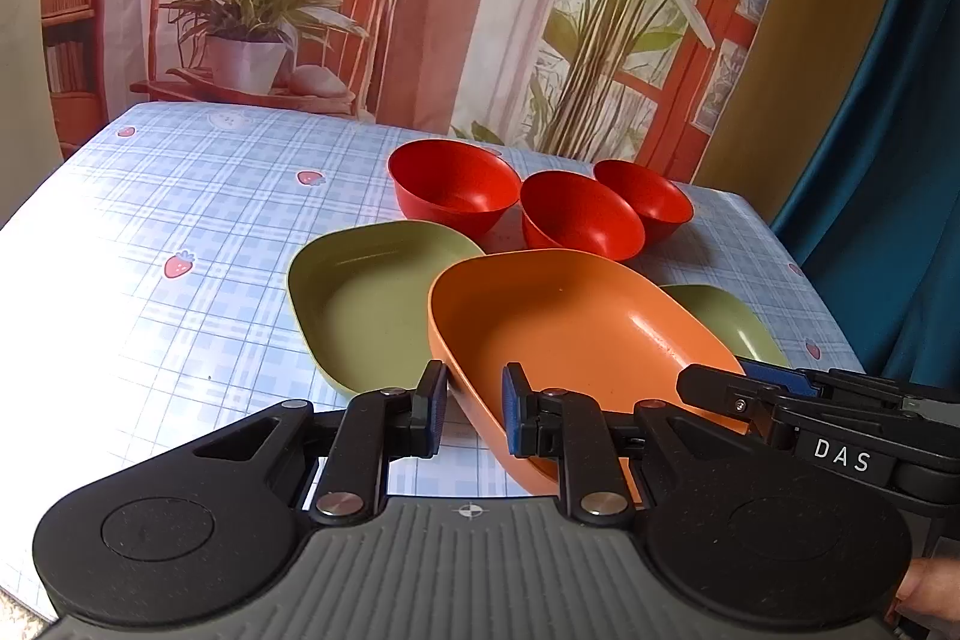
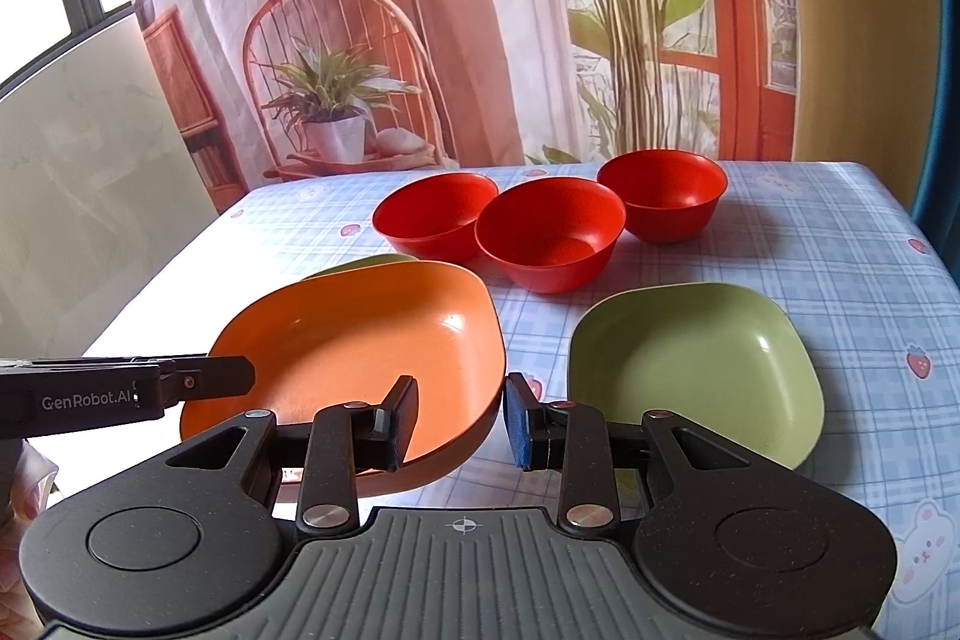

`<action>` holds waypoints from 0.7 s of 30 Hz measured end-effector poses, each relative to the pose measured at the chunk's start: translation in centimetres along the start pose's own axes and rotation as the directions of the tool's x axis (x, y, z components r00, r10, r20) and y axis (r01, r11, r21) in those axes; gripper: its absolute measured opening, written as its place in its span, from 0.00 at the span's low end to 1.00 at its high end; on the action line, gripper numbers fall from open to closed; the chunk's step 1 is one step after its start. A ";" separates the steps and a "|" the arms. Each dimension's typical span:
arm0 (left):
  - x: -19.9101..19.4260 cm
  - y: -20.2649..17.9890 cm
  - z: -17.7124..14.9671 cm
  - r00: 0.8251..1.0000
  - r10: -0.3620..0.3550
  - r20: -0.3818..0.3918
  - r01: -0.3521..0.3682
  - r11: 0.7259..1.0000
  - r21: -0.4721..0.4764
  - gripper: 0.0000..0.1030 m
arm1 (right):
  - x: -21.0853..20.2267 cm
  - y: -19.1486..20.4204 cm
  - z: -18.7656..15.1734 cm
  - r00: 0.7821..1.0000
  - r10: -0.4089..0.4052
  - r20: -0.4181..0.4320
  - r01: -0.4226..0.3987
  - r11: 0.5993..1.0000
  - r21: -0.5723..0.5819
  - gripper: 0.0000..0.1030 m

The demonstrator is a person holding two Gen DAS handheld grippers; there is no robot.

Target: Organize plates and bowls

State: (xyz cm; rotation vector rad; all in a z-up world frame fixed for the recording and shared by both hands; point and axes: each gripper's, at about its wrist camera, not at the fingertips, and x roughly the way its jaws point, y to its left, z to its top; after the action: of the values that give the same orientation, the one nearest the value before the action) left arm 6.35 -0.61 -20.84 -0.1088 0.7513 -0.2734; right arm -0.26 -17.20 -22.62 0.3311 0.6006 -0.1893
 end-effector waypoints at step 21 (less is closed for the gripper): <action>2.1 2.0 2.7 0.999 0.044 0.024 -0.043 0.999 -0.024 0.20 | 3.9 0.6 2.1 0.999 0.052 -0.013 -0.053 0.999 -0.003 0.28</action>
State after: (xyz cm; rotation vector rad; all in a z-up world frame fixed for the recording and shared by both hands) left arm 10.03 0.76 -20.66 -0.1174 0.7320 -0.2217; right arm 4.14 -17.74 -23.08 0.3451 0.6045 -0.1359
